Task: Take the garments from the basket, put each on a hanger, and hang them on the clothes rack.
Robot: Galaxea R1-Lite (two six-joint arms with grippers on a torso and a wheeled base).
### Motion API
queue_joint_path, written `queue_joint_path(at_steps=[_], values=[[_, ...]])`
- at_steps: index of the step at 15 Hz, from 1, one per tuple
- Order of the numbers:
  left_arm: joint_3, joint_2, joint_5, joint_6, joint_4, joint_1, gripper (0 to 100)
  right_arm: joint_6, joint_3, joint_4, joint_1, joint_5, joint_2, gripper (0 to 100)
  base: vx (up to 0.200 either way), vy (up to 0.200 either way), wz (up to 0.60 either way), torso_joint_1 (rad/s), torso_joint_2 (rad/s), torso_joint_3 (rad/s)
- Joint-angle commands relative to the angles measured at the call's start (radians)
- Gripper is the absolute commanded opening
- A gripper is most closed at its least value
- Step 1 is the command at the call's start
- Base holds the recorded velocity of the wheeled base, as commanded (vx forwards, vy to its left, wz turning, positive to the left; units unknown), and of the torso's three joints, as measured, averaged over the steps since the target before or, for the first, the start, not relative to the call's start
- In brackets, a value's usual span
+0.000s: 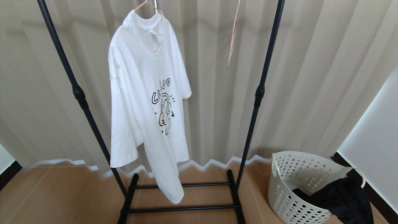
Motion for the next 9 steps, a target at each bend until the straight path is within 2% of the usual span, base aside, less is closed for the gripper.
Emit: queue_joint_path(at_steps=[1,2,7,9], values=[[0.0,0.0,0.0,0.0,-0.001,0.0,100,-0.001,0.0,0.0,0.0,0.0,0.001,100,0.0,0.0,-0.6,-0.002,0.01,0.007],[0.001,0.0,0.0,0.0,0.001,0.0,100,-0.001,0.0,0.0,0.0,0.0,0.001,100,0.0,0.0,-0.6,0.002,0.01,-0.002],[0.0,0.0,0.0,0.001,0.001,0.0,100,-0.001,0.0,0.0,0.0,0.0,0.001,100,0.0,0.0,0.0,0.0,0.0,0.0],[0.0,0.0,0.0,0.001,0.001,0.0,100,-0.001,0.0,0.0,0.0,0.0,0.001,100,0.0,-0.2,0.0,0.002,0.0,0.002]])
